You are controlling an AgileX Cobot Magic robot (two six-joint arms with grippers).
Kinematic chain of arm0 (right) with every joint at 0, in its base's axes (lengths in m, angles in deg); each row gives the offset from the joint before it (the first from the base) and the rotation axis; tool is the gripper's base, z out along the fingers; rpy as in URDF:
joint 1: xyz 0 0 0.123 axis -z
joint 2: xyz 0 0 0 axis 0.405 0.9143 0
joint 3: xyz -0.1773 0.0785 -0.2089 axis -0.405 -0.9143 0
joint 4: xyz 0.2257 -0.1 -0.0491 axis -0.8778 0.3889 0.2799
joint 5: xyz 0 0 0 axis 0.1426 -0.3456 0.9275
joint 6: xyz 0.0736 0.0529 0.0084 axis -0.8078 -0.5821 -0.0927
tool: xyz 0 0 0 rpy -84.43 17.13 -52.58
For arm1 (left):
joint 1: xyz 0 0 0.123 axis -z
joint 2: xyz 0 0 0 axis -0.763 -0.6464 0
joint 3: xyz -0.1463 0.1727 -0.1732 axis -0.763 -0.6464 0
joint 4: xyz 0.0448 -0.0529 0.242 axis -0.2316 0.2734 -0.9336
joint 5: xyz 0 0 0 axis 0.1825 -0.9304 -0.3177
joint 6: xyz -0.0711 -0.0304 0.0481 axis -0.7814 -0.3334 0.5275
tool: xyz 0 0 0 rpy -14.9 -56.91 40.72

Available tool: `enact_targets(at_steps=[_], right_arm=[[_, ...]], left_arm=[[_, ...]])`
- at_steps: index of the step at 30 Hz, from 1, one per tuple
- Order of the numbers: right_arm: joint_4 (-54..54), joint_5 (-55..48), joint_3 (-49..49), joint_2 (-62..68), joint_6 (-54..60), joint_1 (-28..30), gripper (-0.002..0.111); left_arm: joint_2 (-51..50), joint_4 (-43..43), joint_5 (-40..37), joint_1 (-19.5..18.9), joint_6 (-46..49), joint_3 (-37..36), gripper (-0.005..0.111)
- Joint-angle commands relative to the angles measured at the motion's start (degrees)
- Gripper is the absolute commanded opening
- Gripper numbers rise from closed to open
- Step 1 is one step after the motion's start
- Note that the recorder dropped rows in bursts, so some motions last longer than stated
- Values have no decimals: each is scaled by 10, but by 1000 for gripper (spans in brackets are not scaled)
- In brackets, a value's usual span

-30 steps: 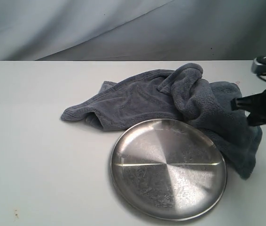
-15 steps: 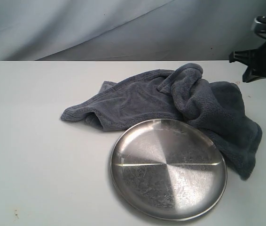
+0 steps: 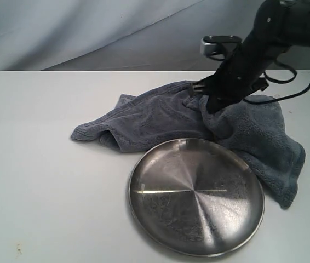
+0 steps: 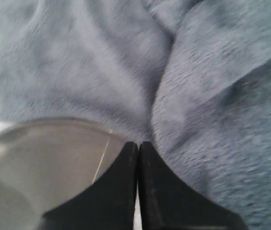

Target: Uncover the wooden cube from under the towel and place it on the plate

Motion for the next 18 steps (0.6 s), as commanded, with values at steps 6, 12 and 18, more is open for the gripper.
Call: enact_targets(at_steps=[6,12,18], right_arm=[[-24,113,-242,-136,21,-31,0],[-23,227,-400,-254,6,6,0],[-22,257,-426,-280,-2,98,0]], left_arm=[[2,1,6,-1,-1,-3,0],[2,1,6,-1,-1,-3,0],[2,1,6,-1,-1,-3,0]])
